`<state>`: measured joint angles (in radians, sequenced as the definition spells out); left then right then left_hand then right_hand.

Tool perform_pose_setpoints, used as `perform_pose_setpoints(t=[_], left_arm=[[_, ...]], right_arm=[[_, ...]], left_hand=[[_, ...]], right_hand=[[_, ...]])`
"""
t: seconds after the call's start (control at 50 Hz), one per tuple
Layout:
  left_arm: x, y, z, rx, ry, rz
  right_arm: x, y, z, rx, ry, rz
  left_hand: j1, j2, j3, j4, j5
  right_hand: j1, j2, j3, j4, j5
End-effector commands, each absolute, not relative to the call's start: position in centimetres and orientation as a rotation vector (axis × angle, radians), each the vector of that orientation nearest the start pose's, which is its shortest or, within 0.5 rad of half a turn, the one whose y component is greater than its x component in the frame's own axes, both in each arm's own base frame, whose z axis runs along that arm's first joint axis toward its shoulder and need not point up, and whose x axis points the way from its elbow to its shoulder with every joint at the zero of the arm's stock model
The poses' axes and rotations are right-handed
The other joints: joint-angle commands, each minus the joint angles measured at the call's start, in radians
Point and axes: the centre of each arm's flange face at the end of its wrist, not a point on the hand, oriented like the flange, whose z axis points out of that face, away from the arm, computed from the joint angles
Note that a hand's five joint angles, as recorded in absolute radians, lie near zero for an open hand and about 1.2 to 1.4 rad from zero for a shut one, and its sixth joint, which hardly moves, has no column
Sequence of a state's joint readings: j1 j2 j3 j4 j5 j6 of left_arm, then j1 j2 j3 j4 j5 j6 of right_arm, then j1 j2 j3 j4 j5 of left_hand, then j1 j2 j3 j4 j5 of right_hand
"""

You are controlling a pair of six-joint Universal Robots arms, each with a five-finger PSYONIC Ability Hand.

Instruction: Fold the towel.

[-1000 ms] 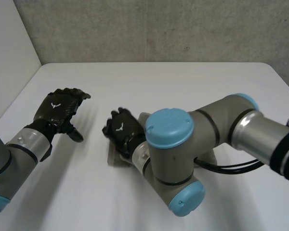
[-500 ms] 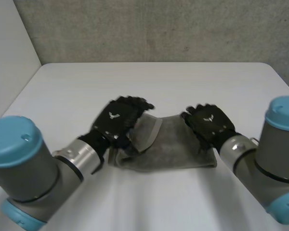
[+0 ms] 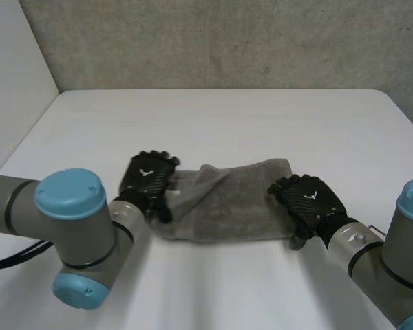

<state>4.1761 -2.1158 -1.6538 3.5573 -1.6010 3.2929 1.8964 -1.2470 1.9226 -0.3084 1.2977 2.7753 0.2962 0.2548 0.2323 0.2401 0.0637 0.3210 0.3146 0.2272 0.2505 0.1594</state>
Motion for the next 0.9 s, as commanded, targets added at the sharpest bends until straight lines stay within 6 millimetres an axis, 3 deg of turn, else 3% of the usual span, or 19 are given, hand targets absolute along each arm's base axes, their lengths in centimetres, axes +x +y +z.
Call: perform_pose_setpoints(t=[0.02, 0.3, 0.36, 0.4, 0.42, 0.44, 0.6, 0.68, 0.72, 0.84, 0.9], left_arm=[[-27.9, -25.5, 12.6, 0.764, 2.502, -2.016], [-27.6, -24.5, 13.2, 0.767, 2.508, -2.022], [-27.6, -24.3, 13.4, 0.766, 2.506, -2.029], [-27.6, -24.4, 13.6, 0.764, 2.501, -2.038], [-27.5, -24.4, 13.8, 0.757, 2.498, -2.043], [-27.5, -24.4, 13.8, 0.756, 2.498, -2.044], [-27.1, -24.2, 15.4, 0.730, 2.466, -2.097], [-27.0, -24.2, 16.1, 0.718, 2.447, -2.126], [-26.9, -24.2, 16.4, 0.714, 2.441, -2.133], [-26.9, -24.4, 17.2, 0.701, 2.417, -2.171], [-27.0, -24.4, 17.6, 0.695, 2.406, -2.187]], right_arm=[[23.7, -23.2, 13.0, -1.033, 2.205, -1.640], [23.3, -23.8, 11.6, -1.067, 2.226, -1.641], [23.4, -23.8, 11.4, -1.070, 2.224, -1.641], [23.3, -24.2, 11.4, -1.067, 2.221, -1.656], [23.3, -24.2, 11.4, -1.067, 2.221, -1.656], [22.9, -24.4, 11.5, -1.056, 2.233, -1.659], [21.2, -24.8, 11.4, -1.034, 2.296, -1.607], [19.7, -25.4, 12.7, -1.006, 2.322, -1.608], [18.7, -26.2, 14.4, -0.995, 2.318, -1.635], [18.9, -27.4, 18.0, -1.063, 2.265, -1.688], [19.4, -27.5, 18.8, -1.073, 2.245, -1.690]], left_hand=[[-0.068, -0.027, -0.058, -0.066, -0.010], [-0.080, -0.038, -0.058, -0.066, -0.022], [-0.083, -0.041, -0.058, -0.066, -0.025], [-0.086, -0.044, -0.058, -0.066, -0.028], [-0.089, -0.047, -0.058, -0.066, -0.031], [-0.089, -0.047, -0.058, -0.066, -0.031], [-0.097, -0.056, -0.058, -0.066, -0.039], [-0.097, -0.056, -0.058, -0.066, -0.039], [-0.100, -0.059, -0.058, -0.066, -0.042], [-0.100, -0.059, -0.058, -0.066, -0.042], [-0.103, -0.062, -0.058, -0.066, -0.045]], right_hand=[[0.093, 0.099, -0.053, -0.076, 0.080], [0.304, 0.311, -0.053, -0.076, 0.291], [0.486, 0.493, -0.053, -0.076, 0.473], [0.863, 0.869, -0.053, -0.076, 0.850], [0.865, 0.871, -0.053, -0.076, 0.852], [1.057, 1.063, -0.053, -0.076, 1.044], [1.075, 1.082, -0.053, -0.076, 1.062], [1.075, 1.082, -0.053, -0.076, 1.062], [1.075, 1.082, -0.053, -0.076, 1.062], [1.075, 1.082, -0.053, -0.076, 1.062], [1.075, 1.082, -0.053, -0.076, 1.062]])
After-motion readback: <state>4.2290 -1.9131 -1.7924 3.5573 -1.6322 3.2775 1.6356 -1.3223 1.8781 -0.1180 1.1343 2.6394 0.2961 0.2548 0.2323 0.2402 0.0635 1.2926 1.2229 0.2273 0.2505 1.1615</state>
